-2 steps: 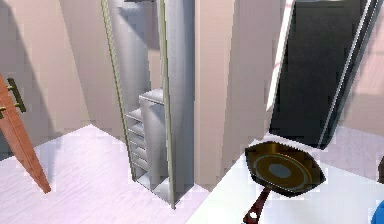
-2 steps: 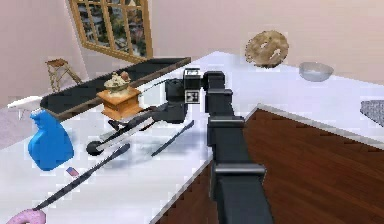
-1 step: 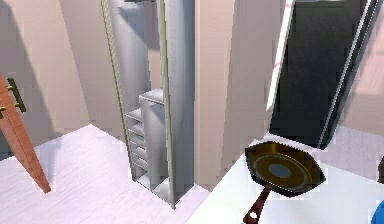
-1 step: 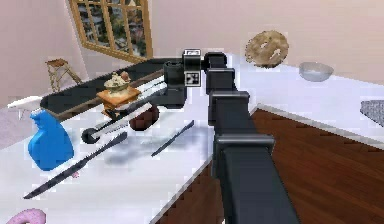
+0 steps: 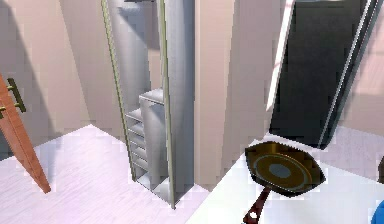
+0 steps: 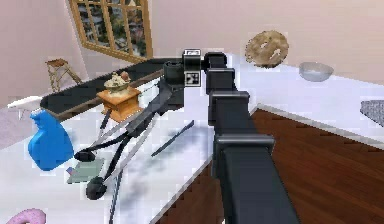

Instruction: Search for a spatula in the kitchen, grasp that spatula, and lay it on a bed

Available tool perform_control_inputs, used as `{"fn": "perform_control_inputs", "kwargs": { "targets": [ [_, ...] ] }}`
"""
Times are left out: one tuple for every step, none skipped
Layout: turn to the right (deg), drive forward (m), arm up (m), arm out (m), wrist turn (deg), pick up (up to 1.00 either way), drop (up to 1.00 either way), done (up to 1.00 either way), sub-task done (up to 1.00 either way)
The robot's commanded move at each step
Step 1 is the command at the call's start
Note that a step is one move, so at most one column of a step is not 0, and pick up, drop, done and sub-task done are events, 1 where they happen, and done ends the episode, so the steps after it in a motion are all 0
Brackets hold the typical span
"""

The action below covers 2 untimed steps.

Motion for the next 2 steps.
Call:
{"fn": "perform_control_inputs", "kwargs": {
  "targets": [
    [0.0, 0.0, 0.0, 0.0, -3.0, 0.0, 0.0, 0.0, 0.0],
    [0.0, 0.0, 0.0, -0.28, 0.0, 0.0, 0.0, 0.0, 0.0]
  ]
}}
